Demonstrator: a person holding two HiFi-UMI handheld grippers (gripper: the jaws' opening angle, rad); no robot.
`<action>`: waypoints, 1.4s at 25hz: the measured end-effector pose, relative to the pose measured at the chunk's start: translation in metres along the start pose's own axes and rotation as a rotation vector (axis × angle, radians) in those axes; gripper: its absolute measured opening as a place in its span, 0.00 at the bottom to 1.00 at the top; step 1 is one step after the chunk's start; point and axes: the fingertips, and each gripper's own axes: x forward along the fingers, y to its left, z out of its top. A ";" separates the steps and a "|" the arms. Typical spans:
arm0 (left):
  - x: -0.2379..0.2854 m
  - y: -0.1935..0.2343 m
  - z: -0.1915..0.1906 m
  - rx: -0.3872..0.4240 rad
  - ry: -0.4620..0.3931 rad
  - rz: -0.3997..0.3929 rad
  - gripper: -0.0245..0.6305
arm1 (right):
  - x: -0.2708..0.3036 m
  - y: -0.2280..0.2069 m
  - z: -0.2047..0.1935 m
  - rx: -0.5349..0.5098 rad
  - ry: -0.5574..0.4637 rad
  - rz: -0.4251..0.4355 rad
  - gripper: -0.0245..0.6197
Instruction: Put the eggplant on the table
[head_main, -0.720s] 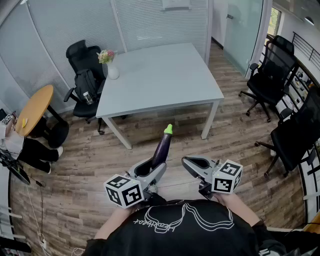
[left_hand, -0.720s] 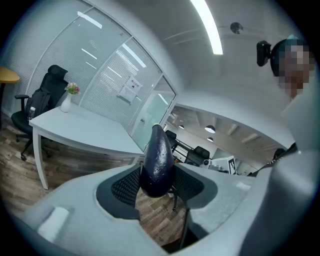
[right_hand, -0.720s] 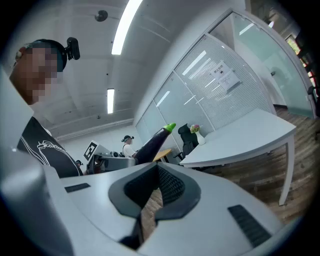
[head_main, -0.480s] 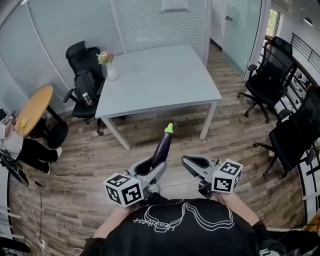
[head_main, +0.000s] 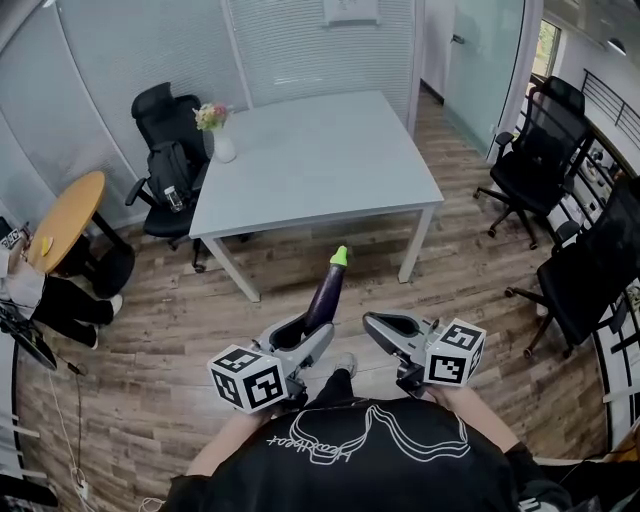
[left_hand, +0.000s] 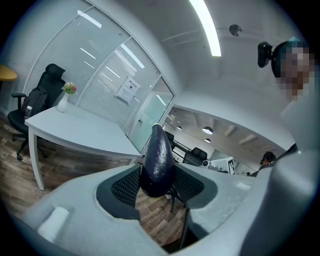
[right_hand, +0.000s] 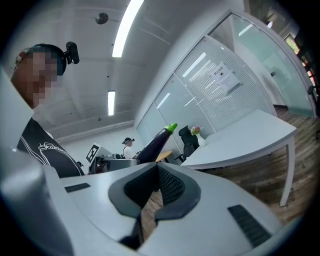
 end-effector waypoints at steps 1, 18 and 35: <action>0.003 0.002 0.001 -0.002 -0.001 -0.004 0.36 | 0.001 -0.002 0.001 -0.002 0.001 -0.002 0.05; 0.083 0.086 0.047 -0.050 0.021 -0.027 0.36 | 0.052 -0.111 0.032 0.061 0.005 -0.060 0.05; 0.175 0.243 0.151 -0.071 0.017 0.019 0.36 | 0.184 -0.253 0.107 0.075 0.058 -0.062 0.05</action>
